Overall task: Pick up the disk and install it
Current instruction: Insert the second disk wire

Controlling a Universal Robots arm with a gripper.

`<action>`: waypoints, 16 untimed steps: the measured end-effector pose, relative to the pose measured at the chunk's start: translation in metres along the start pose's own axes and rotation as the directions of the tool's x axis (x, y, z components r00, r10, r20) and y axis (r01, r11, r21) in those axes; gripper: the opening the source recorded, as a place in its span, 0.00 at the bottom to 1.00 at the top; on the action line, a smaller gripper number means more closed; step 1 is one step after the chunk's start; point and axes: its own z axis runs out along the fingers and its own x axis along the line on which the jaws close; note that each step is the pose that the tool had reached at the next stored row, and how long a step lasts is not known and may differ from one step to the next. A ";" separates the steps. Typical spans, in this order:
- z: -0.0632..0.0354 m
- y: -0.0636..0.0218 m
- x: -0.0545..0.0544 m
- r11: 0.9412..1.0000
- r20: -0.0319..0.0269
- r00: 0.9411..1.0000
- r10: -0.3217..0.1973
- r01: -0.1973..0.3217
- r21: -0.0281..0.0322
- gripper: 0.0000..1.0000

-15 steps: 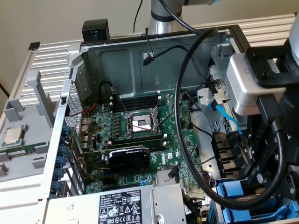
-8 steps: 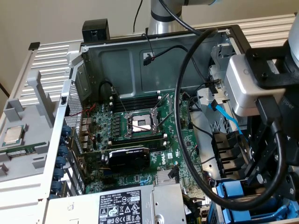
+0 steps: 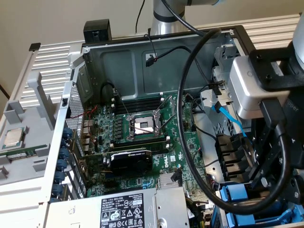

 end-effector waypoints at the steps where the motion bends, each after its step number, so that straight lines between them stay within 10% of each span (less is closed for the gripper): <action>1: 0.0001 0.0001 0.000 1.000 0.000 1.000 0.000 0.000 0.000 0.16; 16: -0.0005 0.0022 0.000 1.000 0.000 1.000 0.000 0.000 0.002 0.30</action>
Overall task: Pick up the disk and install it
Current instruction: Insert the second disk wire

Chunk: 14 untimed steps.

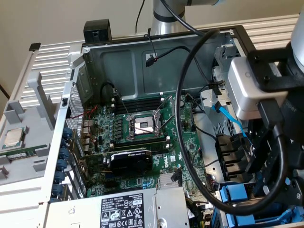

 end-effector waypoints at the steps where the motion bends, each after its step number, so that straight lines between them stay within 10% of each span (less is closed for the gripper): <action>1: -0.0004 0.0000 0.000 1.000 0.000 1.000 0.000 0.000 0.000 0.30; 14: -0.0319 0.0018 -0.004 1.000 0.000 1.000 -0.001 0.001 0.017 0.37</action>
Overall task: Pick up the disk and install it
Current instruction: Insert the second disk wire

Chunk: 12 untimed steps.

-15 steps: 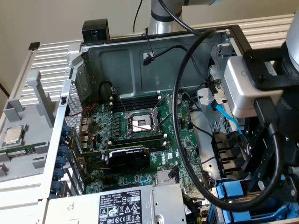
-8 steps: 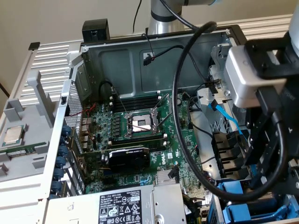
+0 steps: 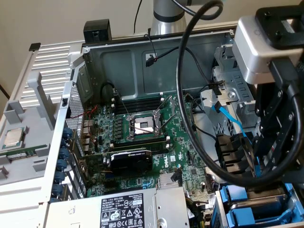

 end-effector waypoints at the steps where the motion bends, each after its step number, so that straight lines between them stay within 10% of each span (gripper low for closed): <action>1: 0.0000 0.0000 0.000 1.000 0.000 1.000 0.000 0.000 0.001 0.37; 12: -0.0001 0.0000 0.000 1.000 0.000 1.000 0.000 0.000 0.001 0.37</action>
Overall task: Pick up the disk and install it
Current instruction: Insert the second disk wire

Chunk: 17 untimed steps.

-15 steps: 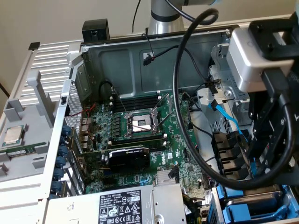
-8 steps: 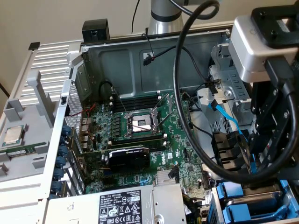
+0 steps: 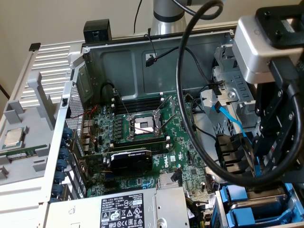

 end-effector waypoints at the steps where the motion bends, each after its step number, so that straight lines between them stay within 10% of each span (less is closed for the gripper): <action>1: 0.0000 -0.0001 0.000 1.000 0.000 1.000 0.000 0.000 0.000 0.37; 17: 0.0000 -0.0002 0.000 1.000 0.001 1.000 0.000 0.000 -0.002 0.28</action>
